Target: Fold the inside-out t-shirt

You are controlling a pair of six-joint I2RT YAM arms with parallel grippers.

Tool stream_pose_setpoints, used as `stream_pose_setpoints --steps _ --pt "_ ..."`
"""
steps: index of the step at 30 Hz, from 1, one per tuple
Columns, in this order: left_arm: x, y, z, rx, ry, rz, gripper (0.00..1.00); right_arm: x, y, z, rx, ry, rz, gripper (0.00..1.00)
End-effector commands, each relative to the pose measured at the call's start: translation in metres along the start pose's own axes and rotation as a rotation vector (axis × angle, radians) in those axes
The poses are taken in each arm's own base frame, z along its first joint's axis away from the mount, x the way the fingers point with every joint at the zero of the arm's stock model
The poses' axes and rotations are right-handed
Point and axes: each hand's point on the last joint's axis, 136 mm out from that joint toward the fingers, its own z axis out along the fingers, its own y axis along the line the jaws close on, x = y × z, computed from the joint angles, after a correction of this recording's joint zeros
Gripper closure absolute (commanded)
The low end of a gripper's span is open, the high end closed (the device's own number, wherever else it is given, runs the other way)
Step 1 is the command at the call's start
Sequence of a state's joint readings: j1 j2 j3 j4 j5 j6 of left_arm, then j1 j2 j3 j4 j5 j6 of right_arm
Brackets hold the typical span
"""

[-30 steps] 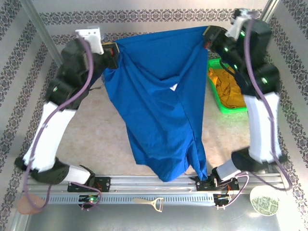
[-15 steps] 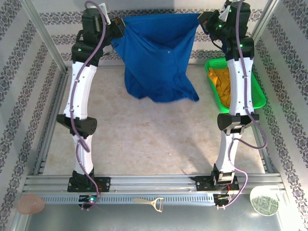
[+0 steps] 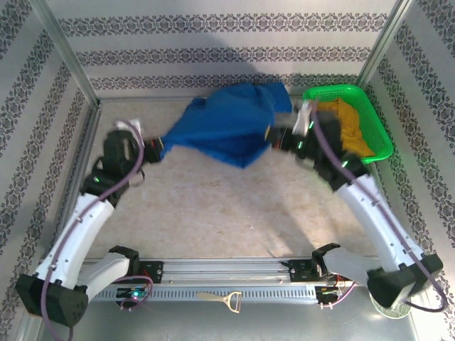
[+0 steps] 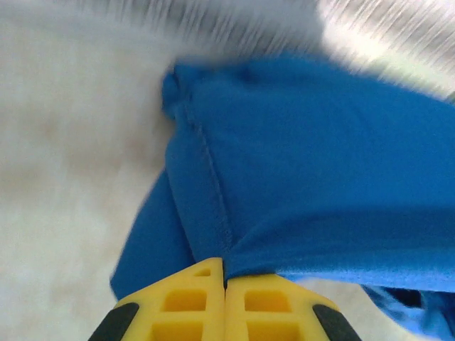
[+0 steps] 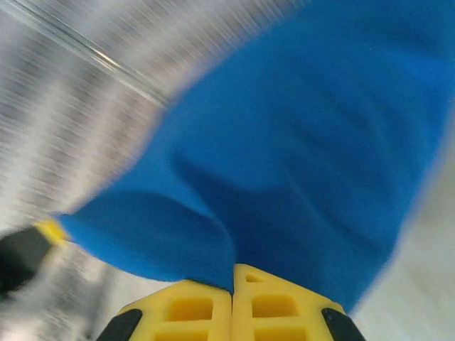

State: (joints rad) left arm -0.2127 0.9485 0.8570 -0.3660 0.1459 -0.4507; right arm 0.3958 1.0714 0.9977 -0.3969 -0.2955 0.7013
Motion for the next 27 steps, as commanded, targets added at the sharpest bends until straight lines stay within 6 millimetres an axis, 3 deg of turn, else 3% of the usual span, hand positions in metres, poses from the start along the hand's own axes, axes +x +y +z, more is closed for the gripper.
stream_pose_setpoints --steps 1,3,6,9,13,17,20,23,27 --pt "0.063 0.041 0.013 -0.076 0.066 -0.086 1.00 0.080 -0.094 0.028 0.210 0.036 0.091 1.00" --pt "0.107 0.060 0.015 -0.106 0.140 -0.116 1.00 0.118 -0.122 0.026 0.261 0.061 0.123 1.00" --pt "0.141 0.073 0.010 -0.117 0.190 -0.138 0.96 0.150 -0.143 0.016 0.313 0.085 0.134 1.00" --pt "0.149 0.076 -0.001 -0.122 0.197 -0.129 0.80 0.159 -0.148 0.007 0.324 0.083 0.134 1.00" --pt "0.133 0.063 -0.009 -0.076 0.159 -0.149 0.46 0.150 -0.136 -0.003 0.306 0.065 0.112 1.00" --pt "0.110 0.038 -0.019 -0.001 0.152 -0.085 0.39 0.137 -0.121 -0.004 0.289 0.065 0.069 1.00" --pt "0.105 0.012 -0.022 0.050 0.201 0.024 0.38 0.132 -0.112 -0.001 0.275 0.077 0.040 1.00" --pt "0.124 -0.027 -0.017 0.107 0.282 0.216 0.37 0.126 -0.106 -0.002 0.259 0.061 0.035 1.00" --pt "0.177 -0.087 -0.006 0.196 0.419 0.478 0.35 0.124 -0.103 -0.008 0.238 0.039 0.055 1.00"
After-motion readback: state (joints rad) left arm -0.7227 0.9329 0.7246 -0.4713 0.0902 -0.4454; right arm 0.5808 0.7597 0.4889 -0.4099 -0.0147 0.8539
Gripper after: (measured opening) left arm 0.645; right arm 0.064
